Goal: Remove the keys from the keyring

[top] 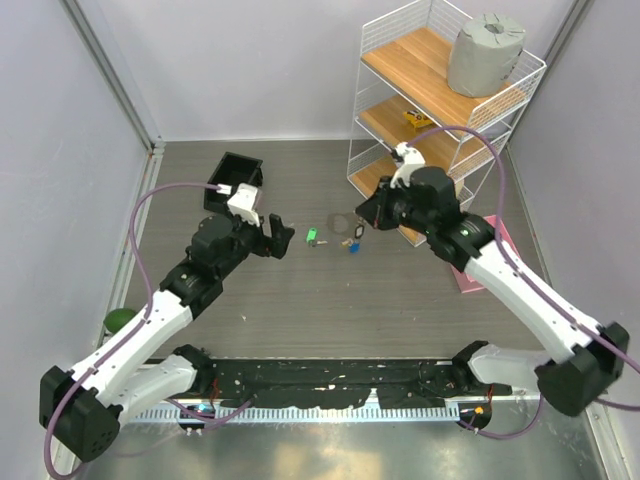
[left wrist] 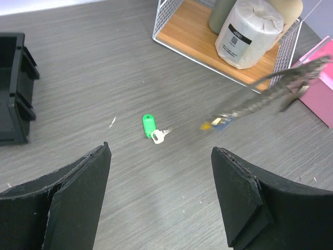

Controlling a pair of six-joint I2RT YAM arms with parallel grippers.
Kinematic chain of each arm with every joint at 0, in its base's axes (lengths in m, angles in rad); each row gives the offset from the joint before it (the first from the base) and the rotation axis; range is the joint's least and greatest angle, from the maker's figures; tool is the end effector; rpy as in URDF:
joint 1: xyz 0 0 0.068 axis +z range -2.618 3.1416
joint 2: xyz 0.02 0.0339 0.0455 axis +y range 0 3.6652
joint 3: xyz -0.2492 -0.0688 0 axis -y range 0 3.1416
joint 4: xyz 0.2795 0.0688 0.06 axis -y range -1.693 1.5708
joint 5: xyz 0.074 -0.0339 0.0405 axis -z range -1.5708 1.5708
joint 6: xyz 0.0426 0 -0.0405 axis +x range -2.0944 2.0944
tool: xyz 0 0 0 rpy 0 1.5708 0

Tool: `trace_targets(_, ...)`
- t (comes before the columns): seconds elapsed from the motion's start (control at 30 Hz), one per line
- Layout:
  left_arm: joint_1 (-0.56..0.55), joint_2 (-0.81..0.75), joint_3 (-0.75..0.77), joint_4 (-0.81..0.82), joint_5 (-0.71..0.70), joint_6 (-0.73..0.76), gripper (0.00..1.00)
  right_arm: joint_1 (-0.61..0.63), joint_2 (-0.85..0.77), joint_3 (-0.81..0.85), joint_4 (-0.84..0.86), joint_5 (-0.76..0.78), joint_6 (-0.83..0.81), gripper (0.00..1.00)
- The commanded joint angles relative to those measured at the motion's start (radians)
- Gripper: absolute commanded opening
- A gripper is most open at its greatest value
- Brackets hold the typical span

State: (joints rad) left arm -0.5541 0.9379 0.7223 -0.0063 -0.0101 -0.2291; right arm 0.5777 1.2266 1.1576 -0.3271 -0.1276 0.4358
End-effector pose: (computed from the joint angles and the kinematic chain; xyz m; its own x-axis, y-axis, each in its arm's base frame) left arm 0.2317 -0.1429 0.2876 -0.2999 -0.0815 -0.9505 0.4617 0.8595 -0.2194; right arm 0.2702 0.1826 0.3438 -0.5632 0.1327 -0.8156 -0.4437 0.7841 0.4340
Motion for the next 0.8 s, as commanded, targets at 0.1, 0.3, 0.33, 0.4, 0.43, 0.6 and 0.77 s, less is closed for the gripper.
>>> trace_targets(0.1,0.002,-0.047,-0.032,-0.095,-0.024,-0.084,0.85,-0.001,-0.249,-0.068,-0.243,0.162,-0.074,0.05)
trace_targets(0.3,0.002,-0.056,-0.027,-0.182,0.004,-0.101,0.86,-0.001,-0.288,-0.104,-0.377,0.220,-0.086,0.05)
trace_targets(0.33,0.003,-0.060,-0.035,-0.182,0.005,-0.105,0.86,-0.001,-0.280,-0.110,-0.383,0.212,-0.088,0.05)
trace_targets(0.4,0.002,-0.068,-0.050,-0.176,0.006,-0.113,0.86,-0.001,-0.240,-0.124,-0.385,0.192,-0.095,0.06)
trace_targets(0.43,0.002,-0.071,-0.057,-0.170,0.034,-0.119,0.86,-0.001,-0.201,-0.128,-0.380,0.184,-0.097,0.05)
trace_targets(0.6,0.003,-0.080,-0.084,-0.169,0.038,-0.127,0.86,-0.001,-0.061,-0.177,-0.281,0.201,-0.101,0.06)
trace_targets(0.77,0.002,-0.088,-0.106,-0.159,0.033,-0.125,0.86,-0.001,0.138,-0.150,-0.202,0.252,-0.112,0.07)
